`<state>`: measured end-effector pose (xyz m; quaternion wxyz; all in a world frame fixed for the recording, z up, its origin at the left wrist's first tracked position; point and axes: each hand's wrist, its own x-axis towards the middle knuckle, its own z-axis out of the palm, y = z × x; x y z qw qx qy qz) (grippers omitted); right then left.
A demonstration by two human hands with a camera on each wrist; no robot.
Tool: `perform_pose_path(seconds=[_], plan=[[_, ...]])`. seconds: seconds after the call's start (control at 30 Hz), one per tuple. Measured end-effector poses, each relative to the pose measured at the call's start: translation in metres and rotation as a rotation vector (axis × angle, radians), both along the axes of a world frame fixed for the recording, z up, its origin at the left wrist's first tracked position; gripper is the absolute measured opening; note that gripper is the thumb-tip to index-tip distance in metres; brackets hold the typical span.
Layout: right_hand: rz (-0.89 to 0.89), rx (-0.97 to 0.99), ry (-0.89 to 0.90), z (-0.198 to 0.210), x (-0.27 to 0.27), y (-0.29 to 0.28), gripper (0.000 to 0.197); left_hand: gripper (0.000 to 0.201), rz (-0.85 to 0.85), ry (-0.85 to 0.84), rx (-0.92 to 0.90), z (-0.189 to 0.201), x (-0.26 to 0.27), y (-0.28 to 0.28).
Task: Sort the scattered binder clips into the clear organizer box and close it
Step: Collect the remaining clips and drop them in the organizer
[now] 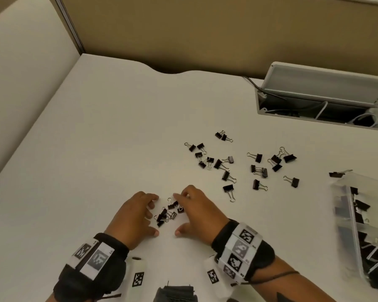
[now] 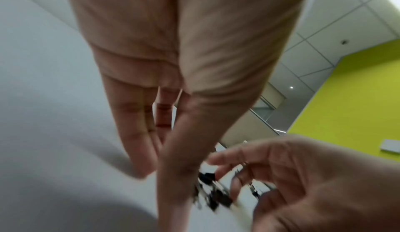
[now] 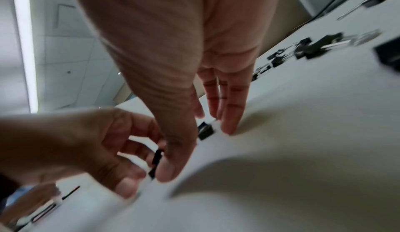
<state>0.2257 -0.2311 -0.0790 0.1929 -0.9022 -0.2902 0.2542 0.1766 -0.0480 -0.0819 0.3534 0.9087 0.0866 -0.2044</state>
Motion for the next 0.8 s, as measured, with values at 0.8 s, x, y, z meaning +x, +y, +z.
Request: perform_pose_path(seconds=[0.8], plan=[[-0.219, 0.241, -0.055, -0.022, -0.030, 0.003, 0.026, 0.019, 0.236, -0.109, -0.208, -0.013, -0.014, -0.039]])
